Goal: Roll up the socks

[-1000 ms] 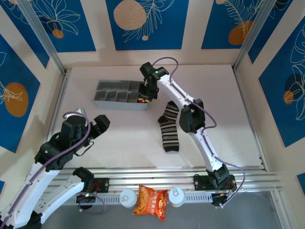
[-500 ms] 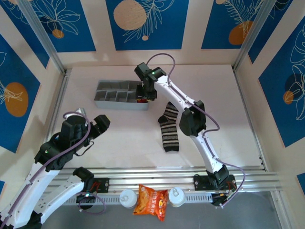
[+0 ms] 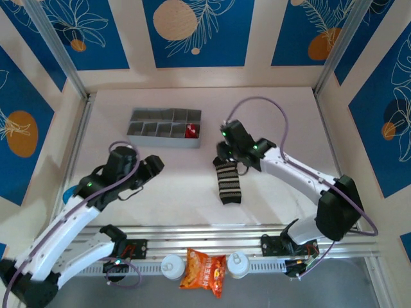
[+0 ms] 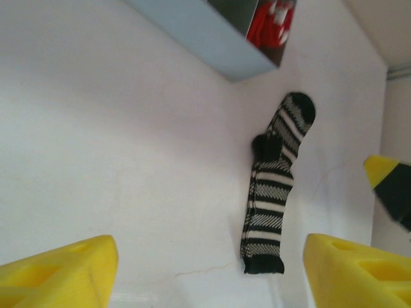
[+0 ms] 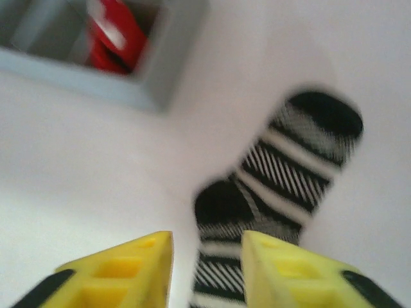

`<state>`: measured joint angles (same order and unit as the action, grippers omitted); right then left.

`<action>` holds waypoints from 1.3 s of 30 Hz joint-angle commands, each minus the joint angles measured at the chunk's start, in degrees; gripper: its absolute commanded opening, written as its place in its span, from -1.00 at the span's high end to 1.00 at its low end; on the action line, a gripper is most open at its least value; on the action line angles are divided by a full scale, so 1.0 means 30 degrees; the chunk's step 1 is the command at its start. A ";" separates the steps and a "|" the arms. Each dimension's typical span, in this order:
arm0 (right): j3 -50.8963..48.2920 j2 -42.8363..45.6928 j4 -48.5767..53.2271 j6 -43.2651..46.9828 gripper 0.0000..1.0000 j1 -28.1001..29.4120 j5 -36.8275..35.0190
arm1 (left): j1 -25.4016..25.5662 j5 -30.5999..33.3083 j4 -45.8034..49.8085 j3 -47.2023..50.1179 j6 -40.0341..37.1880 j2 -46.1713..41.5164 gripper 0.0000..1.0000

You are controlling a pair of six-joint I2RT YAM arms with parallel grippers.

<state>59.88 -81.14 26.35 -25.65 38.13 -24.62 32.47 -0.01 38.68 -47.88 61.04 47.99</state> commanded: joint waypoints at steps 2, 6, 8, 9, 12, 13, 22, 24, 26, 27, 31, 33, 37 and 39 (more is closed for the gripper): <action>-0.3967 0.0665 -0.1100 -0.1711 0.48 -0.1580 0.3400 | 0.1144 -0.1960 -0.2779 0.0334 0.0837 0.2082 -0.46; -0.4672 -0.0335 -0.2279 -0.2437 0.39 -0.1592 0.4496 | 0.1800 -0.2105 -0.4044 0.0244 0.1149 0.3816 -0.45; -0.4032 -0.1533 -0.2274 -0.2864 0.39 -0.1485 0.4660 | 0.1879 -0.2079 -0.4369 0.0315 0.1365 0.4234 -0.45; -0.3519 -0.2182 -0.2001 -0.3125 0.39 -0.1286 0.4542 | 0.1895 -0.2051 -0.4479 0.0384 0.1438 0.4375 -0.45; -0.2470 -0.3929 -0.1185 -0.3904 0.44 -0.0551 0.3961 | 0.1892 -0.1962 -0.4571 0.0574 0.1552 0.4454 -0.44; -0.2307 -0.4453 -0.1088 -0.4297 0.45 -0.0354 0.3974 | 0.1901 -0.1908 -0.4530 0.0662 0.1595 0.4399 -0.44; 0.0456 -0.8354 -0.2036 -0.7883 0.44 0.1897 0.7607 | 0.1899 -0.1432 -0.4029 0.1843 0.2206 0.3144 -0.44; 0.1828 -0.8899 -0.1858 -0.8150 0.40 0.2400 0.8419 | 0.1892 -0.1491 -0.4017 0.2183 0.2464 0.3040 -0.44; 0.3210 -0.9005 -0.0784 -0.7848 0.38 0.2933 0.7892 | 0.1894 -0.1571 -0.4096 0.2441 0.2700 0.3019 -0.42; 0.3488 -0.8749 -0.0485 -0.7566 0.36 0.3073 0.7516 | 0.1892 -0.1652 -0.4214 0.2547 0.2803 0.3049 -0.40; 0.0796 -0.5227 -0.2868 -0.5246 0.24 0.3081 0.5491 | 0.1892 -0.2410 -0.5360 0.3047 0.3500 0.3851 -0.23; -0.1968 -0.2681 -0.5925 -0.2591 0.17 0.3146 0.5423 | 0.1901 -0.2939 -0.5967 0.3156 0.3906 0.4656 -0.05; -0.7848 0.2151 -1.0902 0.6249 0.04 0.4173 0.6672 | 0.2001 -0.3749 -0.6875 0.2536 0.4240 0.7007 0.09; -0.9180 0.3716 -1.0507 1.0045 -0.09 0.4647 0.7229 | 0.2075 -0.4157 -0.7188 0.2030 0.4334 0.8249 0.10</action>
<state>36.91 -73.54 1.41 -17.50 50.17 -5.61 37.89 -9.28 19.97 -39.51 72.69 69.43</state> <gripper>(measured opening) 0.532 0.454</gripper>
